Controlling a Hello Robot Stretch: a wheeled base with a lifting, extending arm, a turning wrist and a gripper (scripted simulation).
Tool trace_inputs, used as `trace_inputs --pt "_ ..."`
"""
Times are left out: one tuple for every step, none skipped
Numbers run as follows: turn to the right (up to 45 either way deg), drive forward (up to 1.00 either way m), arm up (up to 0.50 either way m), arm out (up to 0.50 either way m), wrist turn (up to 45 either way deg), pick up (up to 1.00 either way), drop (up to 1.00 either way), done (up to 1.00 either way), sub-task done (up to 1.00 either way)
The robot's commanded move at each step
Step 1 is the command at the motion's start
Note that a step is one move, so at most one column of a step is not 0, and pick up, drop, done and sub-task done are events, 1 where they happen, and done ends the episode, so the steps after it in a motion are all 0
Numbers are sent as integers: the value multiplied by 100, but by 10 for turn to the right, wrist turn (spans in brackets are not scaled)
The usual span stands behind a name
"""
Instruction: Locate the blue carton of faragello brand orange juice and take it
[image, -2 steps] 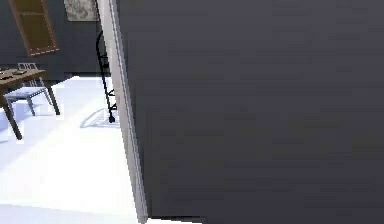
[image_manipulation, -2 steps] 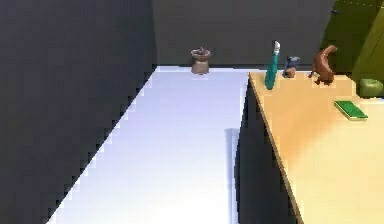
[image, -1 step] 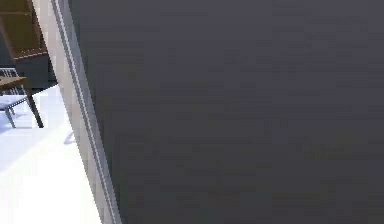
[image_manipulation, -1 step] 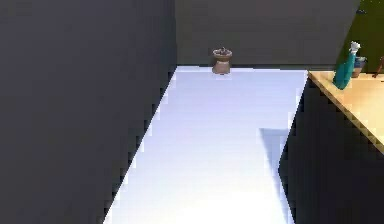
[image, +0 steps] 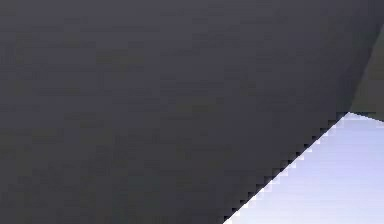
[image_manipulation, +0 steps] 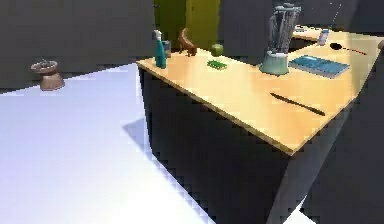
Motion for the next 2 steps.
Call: trace_inputs --pt "450 0 0 0 0 0 0 0 0" --pt "30 0 0 0 0 0 0 0 0"
